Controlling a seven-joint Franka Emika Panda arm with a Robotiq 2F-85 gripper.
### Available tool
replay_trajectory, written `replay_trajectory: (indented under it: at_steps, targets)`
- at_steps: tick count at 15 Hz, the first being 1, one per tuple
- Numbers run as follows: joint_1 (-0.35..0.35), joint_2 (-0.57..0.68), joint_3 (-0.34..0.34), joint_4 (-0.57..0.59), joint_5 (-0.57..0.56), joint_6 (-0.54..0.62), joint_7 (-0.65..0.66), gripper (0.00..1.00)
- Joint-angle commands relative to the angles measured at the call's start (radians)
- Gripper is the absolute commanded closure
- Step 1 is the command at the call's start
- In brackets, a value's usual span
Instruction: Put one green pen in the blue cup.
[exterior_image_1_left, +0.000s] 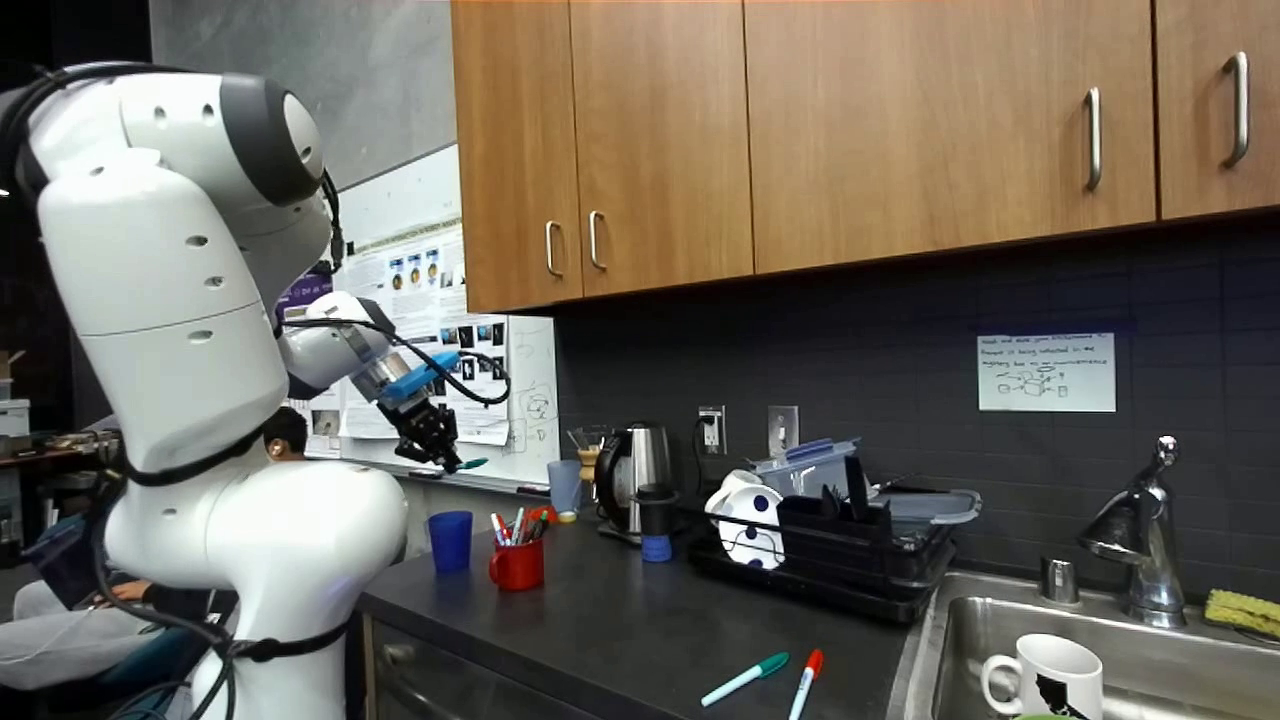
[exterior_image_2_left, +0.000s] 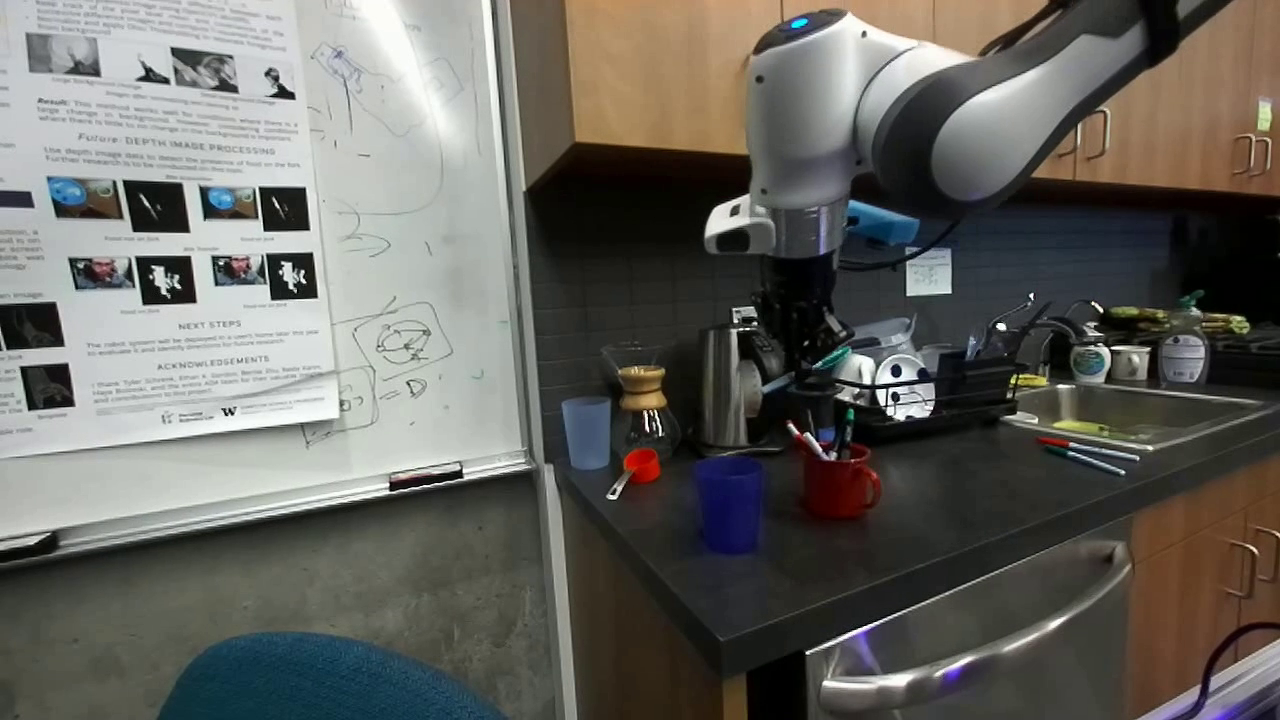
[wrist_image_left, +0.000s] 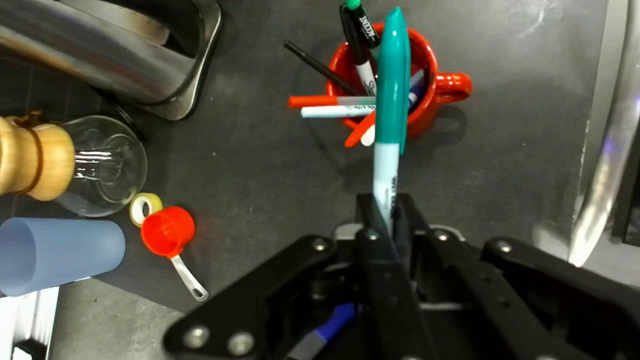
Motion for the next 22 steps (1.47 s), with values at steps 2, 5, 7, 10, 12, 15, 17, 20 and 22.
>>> replay_trajectory:
  at_steps: [2, 5, 7, 10, 12, 15, 17, 20, 22]
  targets:
    - [-0.024, 0.108, 0.042, 0.089, -0.131, -0.06, 0.002, 0.97]
    - [-0.016, 0.16, 0.055, 0.126, -0.184, -0.078, 0.001, 0.97]
    - [-0.012, 0.197, 0.067, 0.151, -0.218, -0.095, 0.003, 0.97]
    - [-0.011, 0.245, 0.081, 0.18, -0.266, -0.13, 0.007, 0.97]
    - [-0.01, 0.271, 0.088, 0.195, -0.303, -0.161, 0.014, 0.97]
    - [-0.008, 0.304, 0.089, 0.207, -0.346, -0.2, 0.018, 0.97]
    - [-0.007, 0.322, 0.089, 0.212, -0.37, -0.223, 0.021, 0.97]
    - [0.0, 0.351, 0.094, 0.223, -0.392, -0.248, 0.025, 0.97]
    - [0.007, 0.368, 0.1, 0.229, -0.398, -0.263, 0.025, 0.97]
